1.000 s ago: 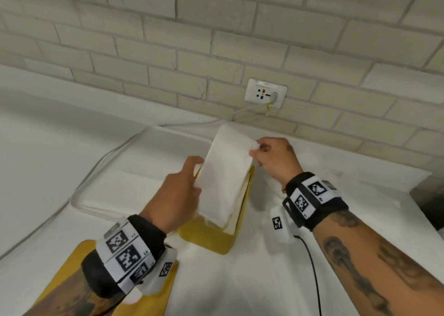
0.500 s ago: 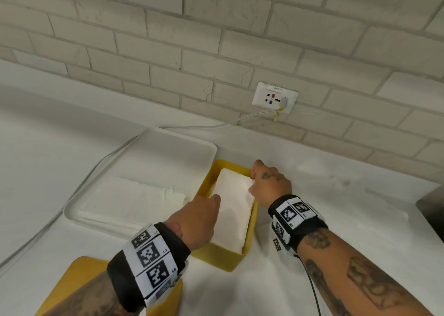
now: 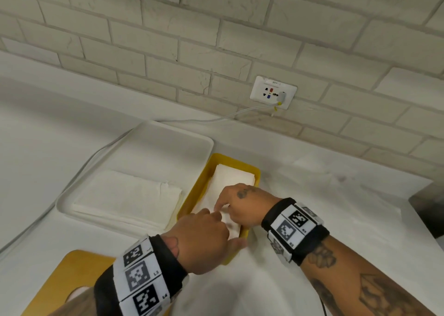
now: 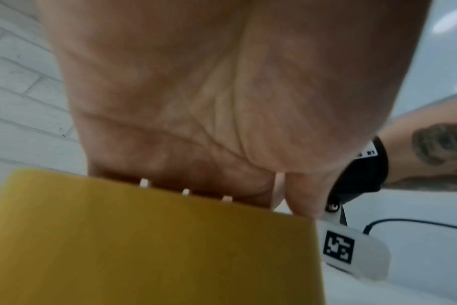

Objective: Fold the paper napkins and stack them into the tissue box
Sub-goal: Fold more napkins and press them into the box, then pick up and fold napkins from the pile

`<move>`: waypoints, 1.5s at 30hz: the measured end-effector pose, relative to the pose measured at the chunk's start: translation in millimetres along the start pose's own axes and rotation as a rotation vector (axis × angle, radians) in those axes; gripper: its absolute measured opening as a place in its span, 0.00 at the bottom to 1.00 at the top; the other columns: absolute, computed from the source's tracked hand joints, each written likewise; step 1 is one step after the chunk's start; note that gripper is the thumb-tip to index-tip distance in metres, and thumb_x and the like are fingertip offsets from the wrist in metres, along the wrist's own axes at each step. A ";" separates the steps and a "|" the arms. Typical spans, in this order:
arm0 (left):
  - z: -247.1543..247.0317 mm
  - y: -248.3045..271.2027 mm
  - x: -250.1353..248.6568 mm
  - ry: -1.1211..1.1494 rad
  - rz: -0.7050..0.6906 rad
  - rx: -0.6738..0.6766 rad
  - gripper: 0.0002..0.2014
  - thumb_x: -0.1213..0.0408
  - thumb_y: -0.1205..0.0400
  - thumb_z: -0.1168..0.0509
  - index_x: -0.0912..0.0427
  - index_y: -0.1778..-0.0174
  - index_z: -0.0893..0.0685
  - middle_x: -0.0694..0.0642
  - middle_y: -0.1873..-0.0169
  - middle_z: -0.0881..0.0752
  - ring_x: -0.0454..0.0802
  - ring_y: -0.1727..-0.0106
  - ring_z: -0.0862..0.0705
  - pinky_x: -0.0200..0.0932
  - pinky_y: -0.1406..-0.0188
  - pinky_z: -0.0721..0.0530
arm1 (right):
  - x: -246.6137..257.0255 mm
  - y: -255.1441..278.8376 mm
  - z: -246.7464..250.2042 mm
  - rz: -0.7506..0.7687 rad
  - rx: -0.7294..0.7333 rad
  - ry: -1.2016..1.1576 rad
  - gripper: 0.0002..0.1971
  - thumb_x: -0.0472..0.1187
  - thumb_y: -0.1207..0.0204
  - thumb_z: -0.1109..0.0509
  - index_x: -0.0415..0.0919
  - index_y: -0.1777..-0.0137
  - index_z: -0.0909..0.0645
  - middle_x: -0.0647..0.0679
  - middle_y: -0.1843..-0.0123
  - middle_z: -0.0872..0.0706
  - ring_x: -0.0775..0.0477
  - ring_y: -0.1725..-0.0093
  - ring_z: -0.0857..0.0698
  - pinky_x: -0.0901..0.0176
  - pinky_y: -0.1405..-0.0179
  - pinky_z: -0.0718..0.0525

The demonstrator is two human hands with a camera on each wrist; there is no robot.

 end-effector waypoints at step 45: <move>-51.1 -39.2 -84.5 0.320 0.068 -0.010 0.28 0.46 0.15 0.32 0.58 0.24 0.25 0.56 0.30 0.22 0.54 0.29 0.23 0.45 0.32 0.23 | -139.4 224.9 -118.7 -0.845 -0.274 -0.529 0.26 0.57 0.22 0.26 0.47 0.28 0.24 0.48 0.30 0.24 0.47 0.31 0.27 0.55 0.35 0.25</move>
Point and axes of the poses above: each hand's wrist, its own y-axis away from the middle knuckle, its own z-axis out of the back of the hand, x = y × z, the point moved 6 cm from there along -y, towards the middle knuckle
